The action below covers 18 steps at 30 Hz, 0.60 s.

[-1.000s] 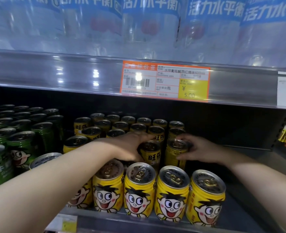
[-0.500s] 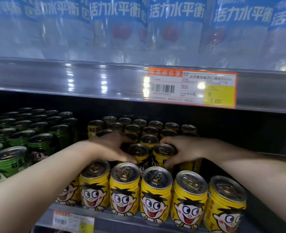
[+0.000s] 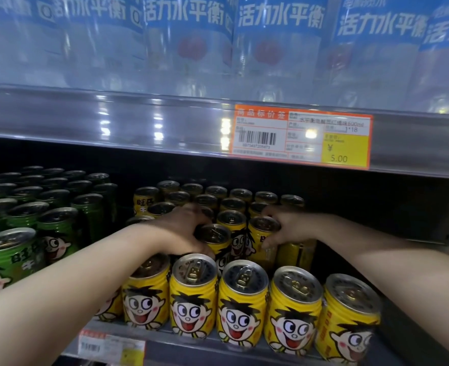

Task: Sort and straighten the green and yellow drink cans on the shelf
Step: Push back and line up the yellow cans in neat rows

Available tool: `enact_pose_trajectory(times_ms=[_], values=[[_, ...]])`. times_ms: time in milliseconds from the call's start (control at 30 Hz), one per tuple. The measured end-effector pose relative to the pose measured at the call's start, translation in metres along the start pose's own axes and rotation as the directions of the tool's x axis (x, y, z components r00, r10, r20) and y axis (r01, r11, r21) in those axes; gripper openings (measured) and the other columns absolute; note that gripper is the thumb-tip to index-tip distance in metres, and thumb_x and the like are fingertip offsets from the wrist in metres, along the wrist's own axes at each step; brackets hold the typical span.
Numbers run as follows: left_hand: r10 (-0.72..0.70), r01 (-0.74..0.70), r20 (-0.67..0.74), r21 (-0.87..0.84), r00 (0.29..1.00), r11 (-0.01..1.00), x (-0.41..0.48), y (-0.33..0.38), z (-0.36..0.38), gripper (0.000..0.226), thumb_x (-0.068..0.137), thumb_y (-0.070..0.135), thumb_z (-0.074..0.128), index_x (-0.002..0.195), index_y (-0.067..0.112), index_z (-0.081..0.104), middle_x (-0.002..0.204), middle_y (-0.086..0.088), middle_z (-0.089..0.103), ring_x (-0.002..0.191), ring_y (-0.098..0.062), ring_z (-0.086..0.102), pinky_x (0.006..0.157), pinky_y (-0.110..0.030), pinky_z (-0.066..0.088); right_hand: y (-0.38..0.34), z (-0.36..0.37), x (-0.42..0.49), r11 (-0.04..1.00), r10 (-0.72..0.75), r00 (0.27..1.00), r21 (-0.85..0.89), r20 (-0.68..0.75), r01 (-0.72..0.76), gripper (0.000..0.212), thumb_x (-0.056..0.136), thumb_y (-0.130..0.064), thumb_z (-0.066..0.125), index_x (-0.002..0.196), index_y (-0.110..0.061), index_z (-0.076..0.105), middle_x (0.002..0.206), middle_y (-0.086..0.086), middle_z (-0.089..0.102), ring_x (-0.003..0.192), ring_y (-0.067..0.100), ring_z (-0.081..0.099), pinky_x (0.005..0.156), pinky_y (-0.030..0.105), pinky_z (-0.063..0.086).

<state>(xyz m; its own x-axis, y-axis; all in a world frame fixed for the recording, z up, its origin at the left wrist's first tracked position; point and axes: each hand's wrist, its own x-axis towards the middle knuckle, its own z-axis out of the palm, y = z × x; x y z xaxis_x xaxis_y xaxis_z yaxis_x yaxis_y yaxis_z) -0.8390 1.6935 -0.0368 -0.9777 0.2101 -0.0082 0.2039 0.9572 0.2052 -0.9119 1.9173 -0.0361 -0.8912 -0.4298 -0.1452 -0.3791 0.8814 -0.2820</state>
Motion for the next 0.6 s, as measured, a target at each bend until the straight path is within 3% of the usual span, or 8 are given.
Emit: enact_pose_trajectory(times_ms=[167, 333, 500, 600], values=[[0.008, -0.008, -0.019, 0.003, 1.0, 1.0, 0.0, -0.005, 0.005, 0.077, 0.074, 0.052, 0.068, 0.14, 0.027, 0.038, 0.148, 0.002, 0.027, 0.135, -0.02, 0.03, 0.108, -0.031, 0.032, 0.005, -0.01, -0.01, 0.999, -0.003, 0.992, 0.039, -0.127, 0.008, 0.086, 0.075, -0.031, 0.076, 0.143, -0.022, 0.025, 0.14, 0.003, 0.041, 0.127, 0.021, 0.042, 0.095, 0.024, 0.037], [-0.007, 0.007, 0.0, -0.002, 1.0, 1.0, 0.003, -0.005, 0.005, 0.079, 0.071, 0.053, 0.07, 0.139, 0.025, 0.041, 0.146, 0.002, 0.029, 0.134, -0.02, 0.032, 0.107, -0.03, 0.033, 0.03, -0.022, -0.035, 0.99, 0.143, 0.987, -0.001, 0.067, -0.143, 0.083, 0.077, -0.029, 0.074, 0.144, -0.022, 0.026, 0.146, 0.003, 0.036, 0.131, 0.021, 0.039, 0.097, 0.024, 0.036], [0.002, -0.002, -0.001, 0.005, 1.0, 1.0, 0.003, -0.003, 0.003, 0.075, 0.073, 0.051, 0.069, 0.138, 0.025, 0.041, 0.146, 0.001, 0.029, 0.134, -0.02, 0.031, 0.105, -0.029, 0.032, 0.037, -0.016, -0.038, 0.988, 0.15, 0.989, 0.026, -0.009, -0.15, 0.075, 0.082, -0.015, 0.069, 0.142, -0.018, 0.026, 0.14, 0.006, 0.044, 0.123, 0.017, 0.044, 0.084, 0.016, 0.034], [0.004, -0.004, -0.012, 0.016, 1.0, 1.0, 0.004, -0.004, 0.004, 0.076, 0.073, 0.051, 0.07, 0.138, 0.025, 0.041, 0.146, 0.0, 0.03, 0.134, -0.02, 0.032, 0.107, -0.029, 0.032, 0.042, -0.014, -0.035, 0.991, 0.135, 0.989, 0.009, -0.054, -0.135, 0.07, 0.08, -0.018, 0.071, 0.138, -0.017, 0.032, 0.135, 0.006, 0.048, 0.115, 0.015, 0.047, 0.086, 0.019, 0.037]])
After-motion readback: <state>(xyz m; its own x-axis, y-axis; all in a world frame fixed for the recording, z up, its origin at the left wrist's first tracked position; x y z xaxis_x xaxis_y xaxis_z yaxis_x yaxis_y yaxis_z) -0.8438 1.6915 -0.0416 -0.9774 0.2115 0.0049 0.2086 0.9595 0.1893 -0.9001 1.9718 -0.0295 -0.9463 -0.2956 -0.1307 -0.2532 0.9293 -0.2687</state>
